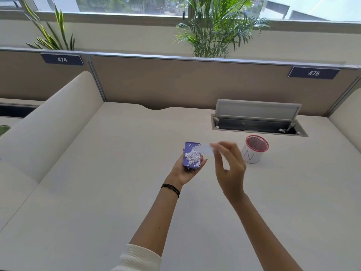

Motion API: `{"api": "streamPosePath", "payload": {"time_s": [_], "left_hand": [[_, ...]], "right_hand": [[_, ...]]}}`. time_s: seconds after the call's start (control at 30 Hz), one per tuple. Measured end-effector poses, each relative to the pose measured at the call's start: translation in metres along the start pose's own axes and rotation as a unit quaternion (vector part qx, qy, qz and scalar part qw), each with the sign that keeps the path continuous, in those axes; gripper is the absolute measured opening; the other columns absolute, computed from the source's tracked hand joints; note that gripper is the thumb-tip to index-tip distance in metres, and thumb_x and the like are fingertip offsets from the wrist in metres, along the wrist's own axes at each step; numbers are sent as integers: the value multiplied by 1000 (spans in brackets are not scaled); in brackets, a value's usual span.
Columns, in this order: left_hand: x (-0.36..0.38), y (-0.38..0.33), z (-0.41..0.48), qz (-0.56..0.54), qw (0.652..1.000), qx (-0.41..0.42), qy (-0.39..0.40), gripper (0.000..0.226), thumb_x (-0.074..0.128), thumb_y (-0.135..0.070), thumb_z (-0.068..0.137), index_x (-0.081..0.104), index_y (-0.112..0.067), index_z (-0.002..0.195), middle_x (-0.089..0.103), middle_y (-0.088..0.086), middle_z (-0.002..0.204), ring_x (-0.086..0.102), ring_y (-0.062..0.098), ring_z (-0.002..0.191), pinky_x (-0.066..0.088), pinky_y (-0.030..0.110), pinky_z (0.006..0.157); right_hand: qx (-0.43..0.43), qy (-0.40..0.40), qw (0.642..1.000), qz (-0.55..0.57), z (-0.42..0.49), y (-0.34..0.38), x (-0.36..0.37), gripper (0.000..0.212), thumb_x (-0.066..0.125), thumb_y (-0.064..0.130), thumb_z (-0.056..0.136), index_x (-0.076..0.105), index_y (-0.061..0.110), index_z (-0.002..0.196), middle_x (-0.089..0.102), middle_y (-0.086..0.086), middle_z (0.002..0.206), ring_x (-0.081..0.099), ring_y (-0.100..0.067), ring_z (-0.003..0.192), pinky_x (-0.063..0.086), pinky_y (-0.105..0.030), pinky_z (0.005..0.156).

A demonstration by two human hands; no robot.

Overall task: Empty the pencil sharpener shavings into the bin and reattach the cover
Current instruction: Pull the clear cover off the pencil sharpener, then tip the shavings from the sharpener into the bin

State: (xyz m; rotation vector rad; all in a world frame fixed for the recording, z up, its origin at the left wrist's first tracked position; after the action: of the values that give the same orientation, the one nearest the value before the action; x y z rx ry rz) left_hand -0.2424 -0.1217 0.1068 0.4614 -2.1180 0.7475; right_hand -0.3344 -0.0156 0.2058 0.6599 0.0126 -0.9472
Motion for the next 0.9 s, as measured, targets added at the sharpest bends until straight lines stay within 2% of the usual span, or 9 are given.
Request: {"api": "streamPosePath", "payload": {"time_s": [0.2,0.3,0.43,0.5,0.6,0.63,0.7,0.77,0.9], "left_hand": [[-11,-19,-7,-17,999,27,-12,35,38,-26,100,61,-1,91,69,15,68,67,25,55,60,37,56],[-17,-26,-14,-17,999,41,-20,35,38,-27,101,61,-2,92,69,15,69,66,25,54,60,38,56],[-25,-30,-23,-13,998,52,-27,36,36,-27,101,61,-2,93,69,15,68,67,24,52,60,38,56],[-28,-29,-26,-10,998,55,-36,36,37,-27,101,61,-2,93,68,15,71,67,24,53,60,37,56],[-30,-27,-31,3,998,52,-42,36,37,-27,101,61,-2,93,69,14,71,67,24,53,60,37,55],[-31,-25,-32,6,998,49,-44,36,37,-27,101,61,-2,93,70,14,69,67,24,52,60,37,56],[-31,-23,-36,8,998,49,-46,36,37,-28,101,61,-2,93,71,14,67,67,24,52,60,38,56],[-31,-22,-38,9,998,47,-44,36,37,-28,101,61,-2,93,70,14,67,67,24,52,61,37,57],[-32,-21,-41,7,998,45,-45,37,38,-29,101,62,-2,93,71,14,67,67,24,53,61,38,58]], "right_hand": [[-105,168,978,60,-87,34,3,16,57,-1,88,64,-1,103,56,-6,98,60,-19,89,49,-21,80],[-40,311,946,79,-130,43,15,14,58,14,93,66,6,100,61,11,95,58,-10,86,46,-13,78],[-107,394,908,91,-182,53,44,11,58,8,93,64,-1,94,64,-8,88,57,-21,78,48,-25,69],[-154,444,878,91,-197,52,55,26,48,19,99,63,-1,100,67,-10,95,59,-22,84,50,-28,73],[-203,470,856,69,-214,48,69,74,15,61,91,57,5,117,59,-13,120,51,-22,111,41,-30,96],[-190,489,848,79,-218,49,75,74,15,60,91,57,6,118,59,-14,121,50,-23,112,41,-31,97],[-159,520,838,43,-223,51,82,40,35,32,102,61,2,111,65,-12,112,56,-23,100,48,-29,86],[-192,492,847,61,-243,48,89,18,50,8,97,61,2,108,67,-11,108,59,-24,94,51,-26,80],[-231,505,826,98,-266,42,102,21,47,3,97,57,2,115,63,-12,118,58,-28,108,52,-31,83]]}}
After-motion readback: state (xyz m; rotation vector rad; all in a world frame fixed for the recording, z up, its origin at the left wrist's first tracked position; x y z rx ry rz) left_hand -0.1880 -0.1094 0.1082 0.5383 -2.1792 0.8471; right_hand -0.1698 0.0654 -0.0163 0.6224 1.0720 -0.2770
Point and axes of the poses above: each hand's wrist, its own z-axis towards the middle knuckle, its own x-axis out of the palm, y = z × x, the point moved 2 cm from there along z, towards the middle knuckle
